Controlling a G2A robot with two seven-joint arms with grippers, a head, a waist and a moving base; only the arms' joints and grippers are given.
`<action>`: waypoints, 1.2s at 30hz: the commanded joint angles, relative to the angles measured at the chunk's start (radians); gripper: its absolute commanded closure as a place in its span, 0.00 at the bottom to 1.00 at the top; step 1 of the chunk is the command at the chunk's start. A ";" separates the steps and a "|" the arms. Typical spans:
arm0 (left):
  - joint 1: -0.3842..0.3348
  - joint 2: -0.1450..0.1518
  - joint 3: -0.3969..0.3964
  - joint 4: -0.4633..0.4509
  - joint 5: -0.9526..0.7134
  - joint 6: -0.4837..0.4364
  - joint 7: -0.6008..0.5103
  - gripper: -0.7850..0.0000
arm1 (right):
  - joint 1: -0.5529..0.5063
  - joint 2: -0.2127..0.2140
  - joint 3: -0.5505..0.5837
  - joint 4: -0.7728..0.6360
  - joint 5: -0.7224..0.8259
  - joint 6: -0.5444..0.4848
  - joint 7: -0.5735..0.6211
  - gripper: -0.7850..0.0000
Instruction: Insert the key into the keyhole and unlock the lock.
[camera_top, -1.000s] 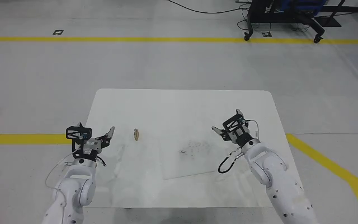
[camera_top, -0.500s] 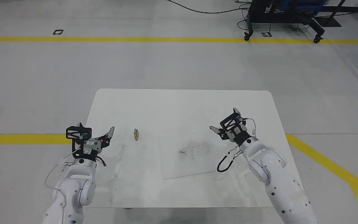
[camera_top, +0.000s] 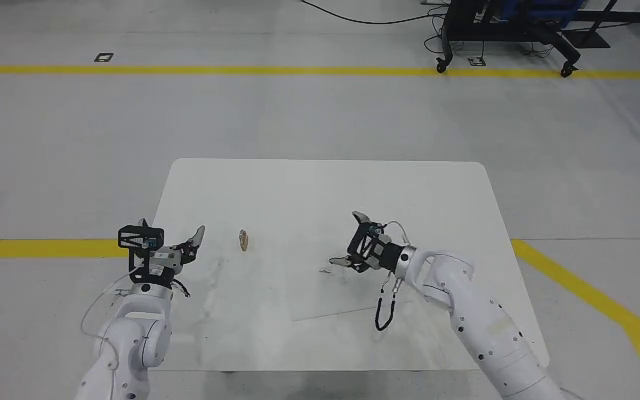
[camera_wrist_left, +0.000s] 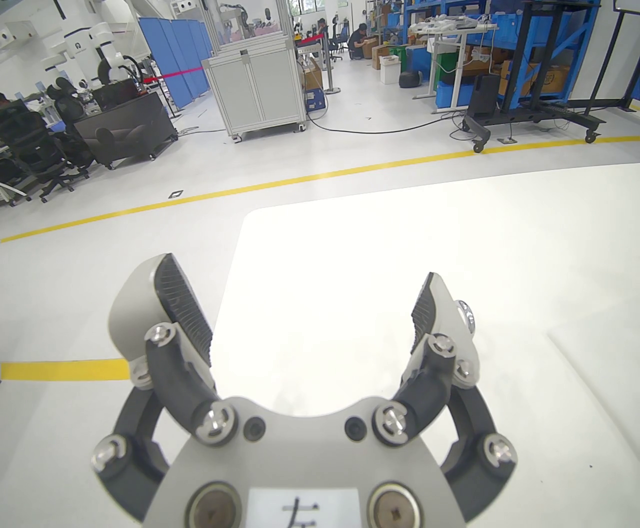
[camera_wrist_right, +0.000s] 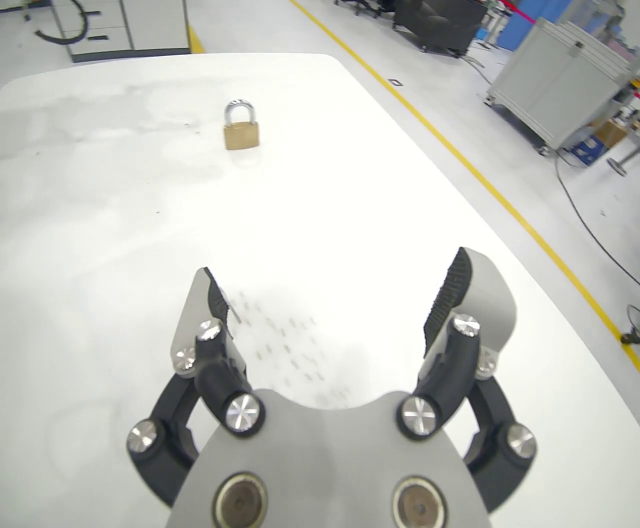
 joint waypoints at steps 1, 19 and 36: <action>0.000 0.000 0.000 0.000 0.000 0.000 0.000 0.00 | 0.029 0.001 -0.020 0.034 0.015 -0.124 -0.048 0.00; 0.000 0.000 0.000 0.000 0.000 0.000 0.000 0.00 | 0.214 -0.021 -0.214 0.245 -0.046 -0.276 0.039 0.51; 0.000 0.000 0.000 0.000 0.000 0.000 0.000 0.00 | 0.235 -0.019 -0.242 0.268 -0.095 -0.258 -0.011 1.00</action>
